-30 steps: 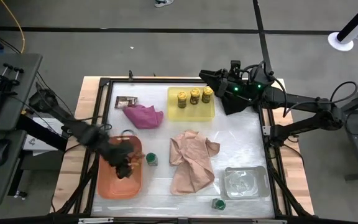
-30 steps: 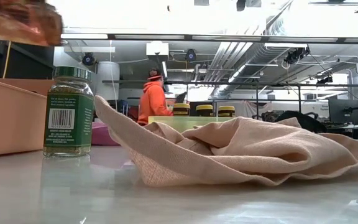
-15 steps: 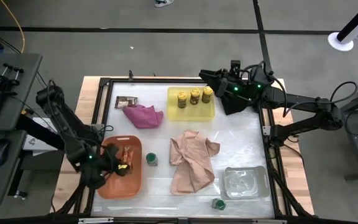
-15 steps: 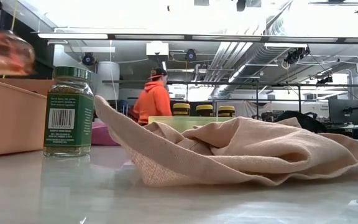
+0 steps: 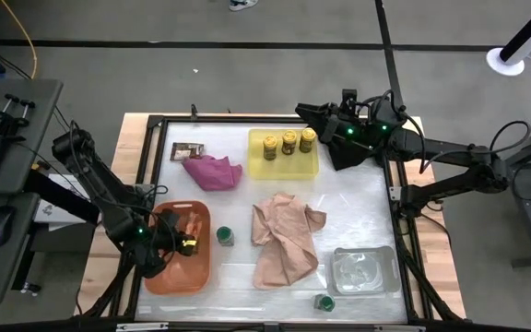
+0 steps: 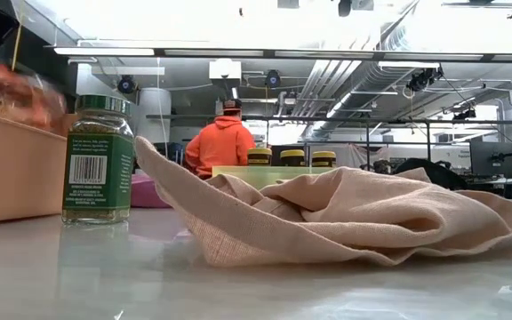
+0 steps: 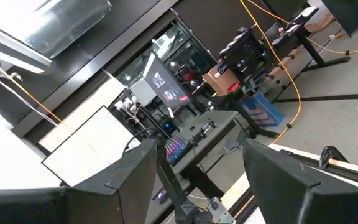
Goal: Sort spices by type
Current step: Put the right orange spice pack into the orange bin
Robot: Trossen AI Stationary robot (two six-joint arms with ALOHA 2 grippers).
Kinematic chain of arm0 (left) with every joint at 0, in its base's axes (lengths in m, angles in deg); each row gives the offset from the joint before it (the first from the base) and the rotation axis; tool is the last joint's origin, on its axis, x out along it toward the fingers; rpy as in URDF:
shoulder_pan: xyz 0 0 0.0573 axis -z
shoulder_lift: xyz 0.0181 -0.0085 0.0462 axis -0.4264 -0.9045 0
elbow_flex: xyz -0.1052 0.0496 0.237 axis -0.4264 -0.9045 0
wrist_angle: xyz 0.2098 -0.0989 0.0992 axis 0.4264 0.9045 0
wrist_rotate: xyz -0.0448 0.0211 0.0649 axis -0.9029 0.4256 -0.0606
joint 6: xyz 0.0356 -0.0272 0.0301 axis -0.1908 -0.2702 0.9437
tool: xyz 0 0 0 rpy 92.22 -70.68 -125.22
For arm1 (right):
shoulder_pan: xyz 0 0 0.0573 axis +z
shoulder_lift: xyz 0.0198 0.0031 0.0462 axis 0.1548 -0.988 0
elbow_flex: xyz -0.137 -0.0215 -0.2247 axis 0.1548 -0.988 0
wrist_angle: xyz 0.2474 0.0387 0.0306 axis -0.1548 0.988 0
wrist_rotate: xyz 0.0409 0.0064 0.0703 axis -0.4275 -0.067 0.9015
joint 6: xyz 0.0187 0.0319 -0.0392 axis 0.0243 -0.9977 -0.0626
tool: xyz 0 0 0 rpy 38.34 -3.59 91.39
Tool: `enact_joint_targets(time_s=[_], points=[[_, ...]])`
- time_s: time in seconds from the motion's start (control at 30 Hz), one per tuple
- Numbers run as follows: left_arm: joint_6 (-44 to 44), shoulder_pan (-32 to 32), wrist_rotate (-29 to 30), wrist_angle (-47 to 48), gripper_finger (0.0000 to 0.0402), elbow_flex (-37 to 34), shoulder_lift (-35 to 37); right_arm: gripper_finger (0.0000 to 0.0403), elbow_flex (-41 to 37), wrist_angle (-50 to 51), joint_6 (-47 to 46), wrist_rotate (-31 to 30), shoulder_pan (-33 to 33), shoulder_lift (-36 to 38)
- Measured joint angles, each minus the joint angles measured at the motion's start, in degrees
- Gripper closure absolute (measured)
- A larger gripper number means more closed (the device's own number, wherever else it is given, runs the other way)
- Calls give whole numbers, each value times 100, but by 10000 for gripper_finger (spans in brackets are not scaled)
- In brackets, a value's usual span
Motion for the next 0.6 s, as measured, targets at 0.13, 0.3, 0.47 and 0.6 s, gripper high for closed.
enact_joint_targets(time_s=[0.13,0.3,0.47,0.6], points=[[2,-44,-27,140,337,0,0,171,0,0,-30,-2,0,0],[4,-45,-54,218,290,0,17,171,0,2,-30,-2,0,0],[62,-45,-81,181,245,1,145,171,0,4,-28,-7,0,0],[218,-45,-81,228,217,2,429,171,0,3,-11,-7,0,0]])
